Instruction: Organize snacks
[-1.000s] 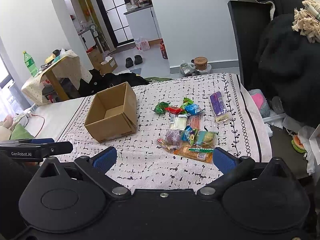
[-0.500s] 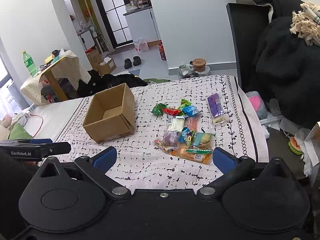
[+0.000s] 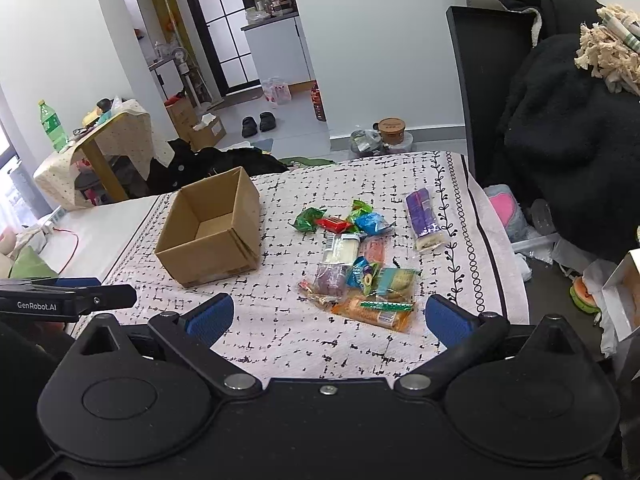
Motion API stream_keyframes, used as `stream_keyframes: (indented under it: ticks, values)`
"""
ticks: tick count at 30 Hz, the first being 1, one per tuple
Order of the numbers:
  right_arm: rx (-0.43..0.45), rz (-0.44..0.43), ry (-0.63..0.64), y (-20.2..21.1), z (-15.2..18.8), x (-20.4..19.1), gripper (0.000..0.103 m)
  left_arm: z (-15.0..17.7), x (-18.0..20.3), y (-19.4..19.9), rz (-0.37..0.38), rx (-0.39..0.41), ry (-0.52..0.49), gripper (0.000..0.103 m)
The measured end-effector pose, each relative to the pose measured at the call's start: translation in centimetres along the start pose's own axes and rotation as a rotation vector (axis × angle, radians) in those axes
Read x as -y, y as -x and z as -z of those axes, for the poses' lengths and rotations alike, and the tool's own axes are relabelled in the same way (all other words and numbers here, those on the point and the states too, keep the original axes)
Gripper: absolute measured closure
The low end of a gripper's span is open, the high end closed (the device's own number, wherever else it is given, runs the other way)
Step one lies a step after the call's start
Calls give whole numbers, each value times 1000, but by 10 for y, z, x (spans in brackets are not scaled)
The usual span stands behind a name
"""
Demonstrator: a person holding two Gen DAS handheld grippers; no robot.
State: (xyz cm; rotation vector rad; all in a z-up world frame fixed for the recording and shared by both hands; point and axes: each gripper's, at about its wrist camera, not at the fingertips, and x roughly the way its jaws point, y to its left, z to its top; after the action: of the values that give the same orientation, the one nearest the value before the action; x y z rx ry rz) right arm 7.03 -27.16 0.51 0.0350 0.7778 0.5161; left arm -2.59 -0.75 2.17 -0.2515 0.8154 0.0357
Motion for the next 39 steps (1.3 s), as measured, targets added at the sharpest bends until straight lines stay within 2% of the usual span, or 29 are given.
stream_keyframes:
  ticks: [15, 27, 39]
  values:
    - [26, 30, -11, -20, -11, 16, 0, -16, -1, -28, 10, -21, 2, 0]
    - [-7, 51, -19, -46, -12, 29, 0, -26, 7, -55, 29, -33, -14, 1]
    - [-38, 47, 29, -83, -8, 45, 2, -30, 19, -105, 72, -83, -3, 3]
